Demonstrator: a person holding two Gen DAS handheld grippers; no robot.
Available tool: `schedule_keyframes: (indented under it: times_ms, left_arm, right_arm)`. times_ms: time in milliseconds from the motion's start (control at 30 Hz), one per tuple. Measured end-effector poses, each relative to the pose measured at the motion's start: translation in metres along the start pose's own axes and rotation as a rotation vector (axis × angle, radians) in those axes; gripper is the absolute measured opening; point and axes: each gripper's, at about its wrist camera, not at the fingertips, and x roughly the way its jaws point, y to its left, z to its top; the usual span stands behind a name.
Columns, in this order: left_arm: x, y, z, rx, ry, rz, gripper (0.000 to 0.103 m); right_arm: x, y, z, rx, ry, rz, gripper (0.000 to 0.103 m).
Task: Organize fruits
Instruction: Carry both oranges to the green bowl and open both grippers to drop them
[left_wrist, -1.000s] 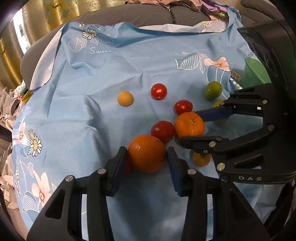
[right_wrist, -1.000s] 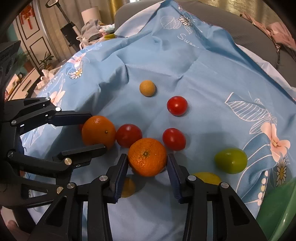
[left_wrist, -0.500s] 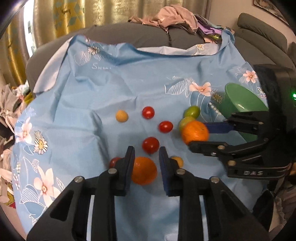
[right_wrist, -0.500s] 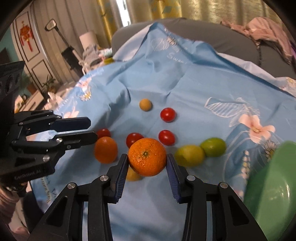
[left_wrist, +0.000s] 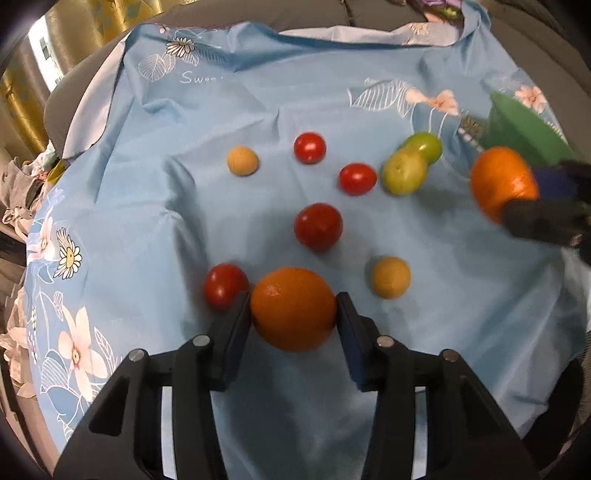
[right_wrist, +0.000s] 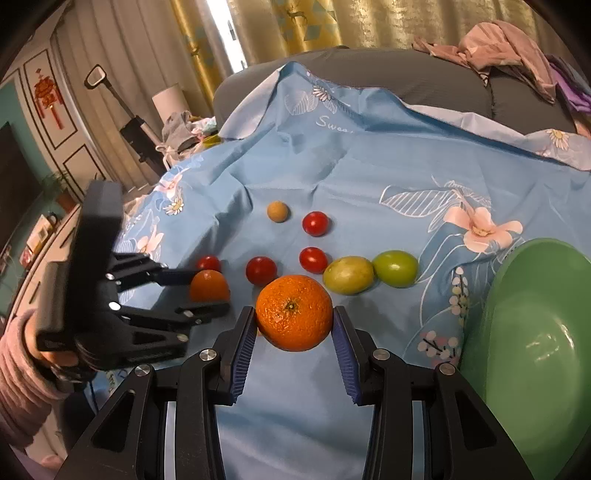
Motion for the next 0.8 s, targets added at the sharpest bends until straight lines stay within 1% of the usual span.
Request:
schedule_keyframes:
  times_ms: [167,300,433,600,800]
  left_arm:
    - [-0.008,0.001,0.002,-0.025,-0.015,-0.022,0.045]
    - [-0.03,-0.007,0.01,-0.025,-0.056,-0.055,0.045]
    - [-0.056,-0.025,0.023,-0.008,-0.123,-0.092,0.045]
    - [-0.084,-0.061,0.044,0.042,-0.198,-0.115,0.045]
    - [-0.092,-0.11,0.069,0.116,-0.239,-0.158,0.045]
  right_arm:
    - [-0.008,-0.004,-0.002,0.019,-0.026,-0.001,0.043]
    - [-0.019,-0.009,-0.004,0.036,-0.059,-0.003,0.043]
    - [-0.038,-0.017,-0.009,0.065,-0.102,-0.012,0.043]
    - [-0.068,-0.036,-0.018,0.115,-0.164,-0.049,0.043]
    - [-0.1,-0.066,-0.032,0.179,-0.211,-0.135,0.043]
